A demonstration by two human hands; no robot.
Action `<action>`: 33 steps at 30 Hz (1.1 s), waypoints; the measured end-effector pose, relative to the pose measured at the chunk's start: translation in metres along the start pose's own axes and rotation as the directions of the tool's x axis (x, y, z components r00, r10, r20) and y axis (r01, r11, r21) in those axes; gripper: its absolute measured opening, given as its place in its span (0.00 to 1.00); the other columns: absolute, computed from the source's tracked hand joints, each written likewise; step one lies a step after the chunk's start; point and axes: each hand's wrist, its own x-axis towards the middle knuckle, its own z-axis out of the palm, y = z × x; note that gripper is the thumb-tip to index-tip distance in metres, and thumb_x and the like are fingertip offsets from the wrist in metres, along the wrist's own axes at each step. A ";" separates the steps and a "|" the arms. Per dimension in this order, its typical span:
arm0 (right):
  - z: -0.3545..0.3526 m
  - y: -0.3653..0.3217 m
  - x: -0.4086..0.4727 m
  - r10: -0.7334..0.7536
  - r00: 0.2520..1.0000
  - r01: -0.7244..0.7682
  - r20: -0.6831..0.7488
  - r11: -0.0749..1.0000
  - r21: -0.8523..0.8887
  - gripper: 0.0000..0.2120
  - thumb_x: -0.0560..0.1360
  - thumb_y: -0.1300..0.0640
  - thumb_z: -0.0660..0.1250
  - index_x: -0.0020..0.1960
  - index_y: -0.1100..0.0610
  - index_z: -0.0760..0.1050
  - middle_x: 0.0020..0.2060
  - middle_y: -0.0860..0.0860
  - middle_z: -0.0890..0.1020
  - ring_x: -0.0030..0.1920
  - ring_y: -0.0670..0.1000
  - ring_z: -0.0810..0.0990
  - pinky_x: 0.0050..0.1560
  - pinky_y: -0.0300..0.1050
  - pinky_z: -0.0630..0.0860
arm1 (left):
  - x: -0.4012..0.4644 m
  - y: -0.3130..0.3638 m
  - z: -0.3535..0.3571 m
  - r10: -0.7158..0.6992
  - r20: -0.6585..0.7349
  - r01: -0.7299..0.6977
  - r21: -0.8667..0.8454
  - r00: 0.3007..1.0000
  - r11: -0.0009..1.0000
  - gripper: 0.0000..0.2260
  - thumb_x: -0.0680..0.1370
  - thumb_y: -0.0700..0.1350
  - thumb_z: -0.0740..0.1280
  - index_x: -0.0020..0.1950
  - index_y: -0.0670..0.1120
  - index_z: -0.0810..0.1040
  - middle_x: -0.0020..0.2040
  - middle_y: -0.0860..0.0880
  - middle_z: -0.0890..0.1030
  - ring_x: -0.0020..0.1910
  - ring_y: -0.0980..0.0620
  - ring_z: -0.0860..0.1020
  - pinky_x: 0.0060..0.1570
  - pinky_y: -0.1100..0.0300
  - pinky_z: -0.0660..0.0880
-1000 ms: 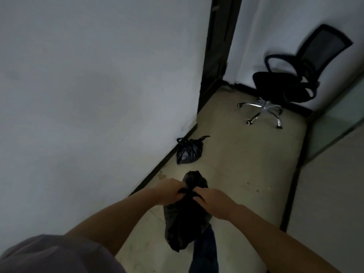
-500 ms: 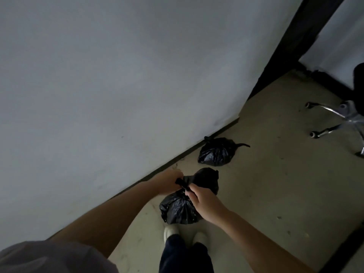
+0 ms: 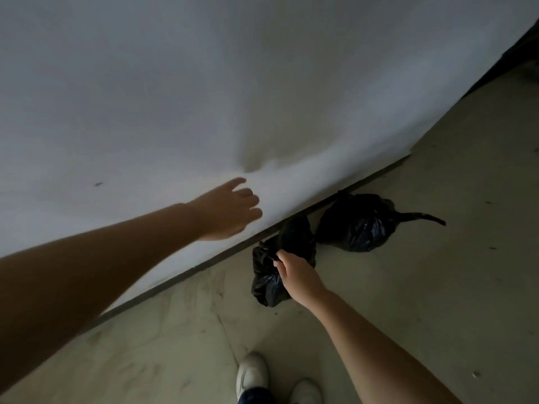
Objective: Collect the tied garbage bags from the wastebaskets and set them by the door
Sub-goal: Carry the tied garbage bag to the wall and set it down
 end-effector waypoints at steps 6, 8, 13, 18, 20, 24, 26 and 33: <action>0.029 0.043 0.032 -0.031 0.997 0.050 0.065 0.946 -0.321 0.13 0.82 0.54 0.50 0.55 0.59 0.70 0.47 0.55 0.79 0.47 0.58 0.79 0.41 0.48 0.66 | -0.013 -0.029 0.027 0.182 -0.135 -0.141 0.270 0.974 0.952 0.07 0.72 0.36 0.64 0.35 0.44 0.77 0.33 0.47 0.77 0.37 0.46 0.78 0.68 0.50 0.65; 0.035 0.054 0.037 -0.031 0.994 0.071 0.103 0.911 -0.406 0.14 0.82 0.53 0.49 0.56 0.58 0.71 0.47 0.55 0.80 0.48 0.58 0.79 0.43 0.49 0.68 | -0.012 -0.028 0.032 0.181 -0.179 -0.123 0.291 0.967 0.949 0.09 0.72 0.35 0.66 0.33 0.44 0.75 0.31 0.47 0.75 0.35 0.47 0.77 0.67 0.50 0.69; 0.024 0.055 0.041 0.103 0.987 -0.026 0.127 0.865 -0.500 0.14 0.82 0.53 0.50 0.60 0.57 0.69 0.56 0.55 0.77 0.57 0.57 0.76 0.55 0.50 0.69 | -0.012 -0.027 0.033 0.162 -0.144 -0.122 0.253 0.976 0.960 0.09 0.70 0.34 0.64 0.31 0.44 0.76 0.30 0.47 0.76 0.34 0.47 0.77 0.65 0.50 0.70; -0.038 0.015 0.027 0.149 0.978 -0.044 0.147 0.833 -0.552 0.14 0.80 0.54 0.55 0.64 0.56 0.66 0.60 0.56 0.73 0.63 0.58 0.71 0.62 0.54 0.67 | -0.011 -0.011 0.000 -0.049 0.134 0.045 0.028 0.990 0.999 0.09 0.77 0.44 0.62 0.54 0.47 0.80 0.51 0.48 0.80 0.56 0.48 0.78 0.74 0.52 0.56; -0.073 -0.015 0.018 0.153 0.968 -0.007 0.198 0.806 -0.591 0.12 0.80 0.55 0.55 0.62 0.57 0.67 0.59 0.57 0.73 0.61 0.59 0.71 0.61 0.55 0.67 | -0.015 0.002 -0.026 -0.128 0.288 0.147 -0.044 0.949 0.988 0.14 0.81 0.44 0.56 0.64 0.46 0.72 0.63 0.45 0.75 0.66 0.46 0.70 0.75 0.48 0.51; -0.143 -0.085 -0.016 0.124 0.957 0.069 0.261 0.780 -0.623 0.08 0.81 0.57 0.54 0.56 0.58 0.69 0.52 0.57 0.75 0.54 0.60 0.74 0.56 0.55 0.67 | -0.039 0.021 -0.081 -0.185 0.296 0.255 -0.217 0.937 0.942 0.14 0.81 0.44 0.54 0.63 0.44 0.71 0.62 0.44 0.74 0.62 0.45 0.71 0.63 0.53 0.65; -0.170 -0.123 -0.044 0.071 0.965 0.105 0.253 0.779 -0.618 0.08 0.81 0.56 0.53 0.45 0.56 0.66 0.43 0.54 0.72 0.47 0.59 0.72 0.52 0.54 0.67 | -0.062 0.029 -0.108 -0.232 0.275 0.313 -0.301 0.933 0.901 0.13 0.81 0.44 0.54 0.63 0.44 0.71 0.61 0.44 0.74 0.59 0.45 0.73 0.58 0.54 0.68; -0.201 -0.217 -0.124 -0.189 0.973 0.225 0.128 0.696 -0.682 0.14 0.80 0.54 0.54 0.63 0.58 0.67 0.57 0.56 0.75 0.59 0.58 0.74 0.62 0.55 0.66 | -0.143 0.059 -0.194 -0.551 0.232 0.573 -0.560 0.801 0.598 0.13 0.81 0.45 0.54 0.63 0.44 0.71 0.60 0.44 0.75 0.59 0.45 0.74 0.57 0.52 0.70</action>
